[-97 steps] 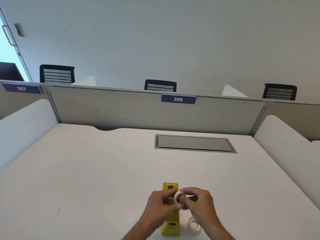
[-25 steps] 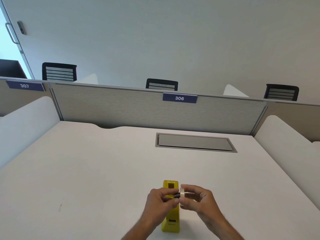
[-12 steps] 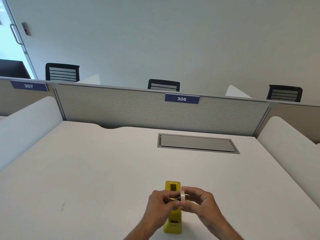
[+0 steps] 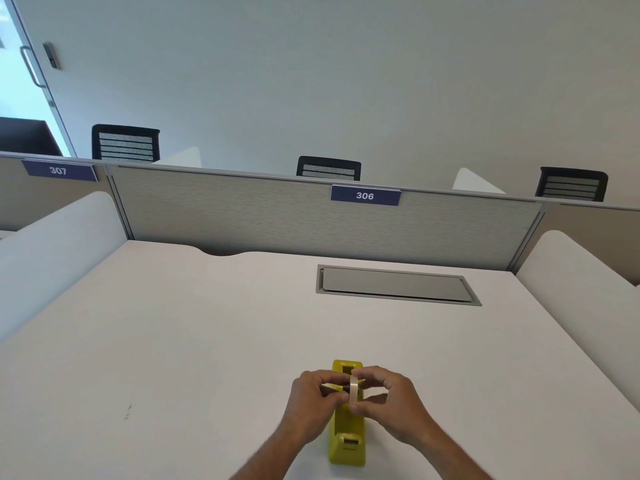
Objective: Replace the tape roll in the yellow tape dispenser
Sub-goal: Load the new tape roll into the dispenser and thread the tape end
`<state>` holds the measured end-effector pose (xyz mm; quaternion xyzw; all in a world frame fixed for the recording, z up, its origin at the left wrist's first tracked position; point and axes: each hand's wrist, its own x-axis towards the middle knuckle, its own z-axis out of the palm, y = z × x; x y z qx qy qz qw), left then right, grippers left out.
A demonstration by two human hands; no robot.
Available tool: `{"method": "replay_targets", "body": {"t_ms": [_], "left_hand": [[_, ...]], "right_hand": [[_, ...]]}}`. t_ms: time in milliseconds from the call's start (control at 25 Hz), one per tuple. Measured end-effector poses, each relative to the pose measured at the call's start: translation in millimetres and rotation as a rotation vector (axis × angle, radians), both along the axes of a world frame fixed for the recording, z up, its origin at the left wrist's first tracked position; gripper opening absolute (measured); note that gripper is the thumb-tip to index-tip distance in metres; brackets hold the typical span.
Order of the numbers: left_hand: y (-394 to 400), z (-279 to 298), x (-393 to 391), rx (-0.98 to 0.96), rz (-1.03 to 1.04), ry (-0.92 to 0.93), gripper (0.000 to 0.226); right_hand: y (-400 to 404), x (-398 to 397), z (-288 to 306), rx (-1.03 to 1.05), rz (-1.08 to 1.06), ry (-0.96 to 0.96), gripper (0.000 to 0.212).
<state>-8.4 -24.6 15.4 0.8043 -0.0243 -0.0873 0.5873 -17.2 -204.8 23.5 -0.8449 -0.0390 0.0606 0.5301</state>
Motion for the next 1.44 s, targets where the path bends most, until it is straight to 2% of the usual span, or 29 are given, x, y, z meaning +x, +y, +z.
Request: {"method": "replay_targets", "body": {"t_ms": [240,600,880,1240,1440], "left_hand": [[0,-12,9,0.052,0.010,-0.055,0.037],[-1,-21,10,0.068,0.079,-0.040,0.058],[-1,-22,10,0.113,0.075,-0.063,0.057],[4,-25,3,0.458,-0.105,-0.347,0.050],[5,-27,3,0.399,-0.122,-0.378,0.053]], "right_hand": [[3,12,-3,-0.133,0.047,-0.095,0.045],[1,23,-9,-0.250,0.056,-0.096,0.048],[-1,27,-16,-0.303,0.058,-0.088,0.053],[-4,29,-23,-0.323,0.070,-0.093,0.049],[-2,29,-29,-0.406,0.096,-0.149,0.047]]}}
